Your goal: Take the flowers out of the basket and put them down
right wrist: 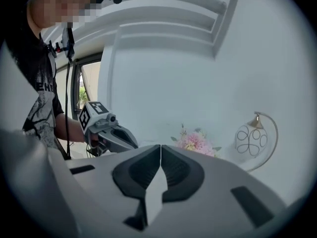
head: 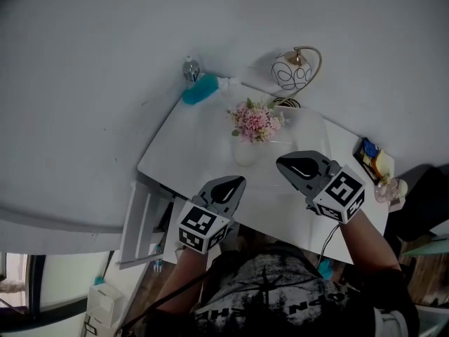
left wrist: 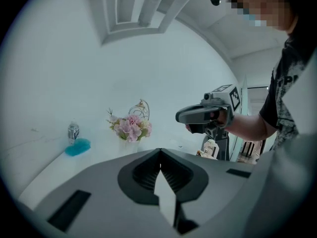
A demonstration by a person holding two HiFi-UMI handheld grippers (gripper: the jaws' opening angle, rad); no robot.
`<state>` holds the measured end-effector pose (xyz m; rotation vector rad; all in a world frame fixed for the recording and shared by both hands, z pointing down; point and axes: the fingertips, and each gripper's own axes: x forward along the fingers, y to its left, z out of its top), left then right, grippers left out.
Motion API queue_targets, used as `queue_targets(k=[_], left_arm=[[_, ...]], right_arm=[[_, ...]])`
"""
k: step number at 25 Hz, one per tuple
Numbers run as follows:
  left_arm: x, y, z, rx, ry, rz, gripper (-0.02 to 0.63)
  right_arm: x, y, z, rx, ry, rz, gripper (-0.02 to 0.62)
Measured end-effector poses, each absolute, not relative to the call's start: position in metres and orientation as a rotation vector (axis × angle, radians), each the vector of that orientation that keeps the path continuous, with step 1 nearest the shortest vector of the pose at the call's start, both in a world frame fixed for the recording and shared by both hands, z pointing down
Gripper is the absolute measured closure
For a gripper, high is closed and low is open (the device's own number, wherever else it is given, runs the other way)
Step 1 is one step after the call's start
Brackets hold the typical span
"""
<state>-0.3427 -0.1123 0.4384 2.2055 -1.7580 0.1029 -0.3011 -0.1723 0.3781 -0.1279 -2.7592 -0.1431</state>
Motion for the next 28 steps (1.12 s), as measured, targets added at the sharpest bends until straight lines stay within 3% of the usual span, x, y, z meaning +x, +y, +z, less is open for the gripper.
queue_targets(k=[11,18,24,28], left_arm=[[-0.358,-0.111,0.443,2.184,-1.750,0.055,0.592],[-0.368,-0.114,0.443,2.166,-1.748,0.002,0.592],[-0.365,-0.112,0.453,2.153,-1.720,-0.010,0.592],[-0.365,-0.112,0.456,2.152,-1.716,-0.024,0.592]], right_arm=[[-0.338,-0.236,0.474,-0.143,-2.492,-0.194,0.578],[-0.360,-0.261,0.509,-0.116,-2.495,-0.049,0.561],[-0.370,-0.264,0.526,-0.137,-2.545,-0.012,0.331],[-0.383,-0.271,0.535,-0.125,-2.592,0.115,0.256]])
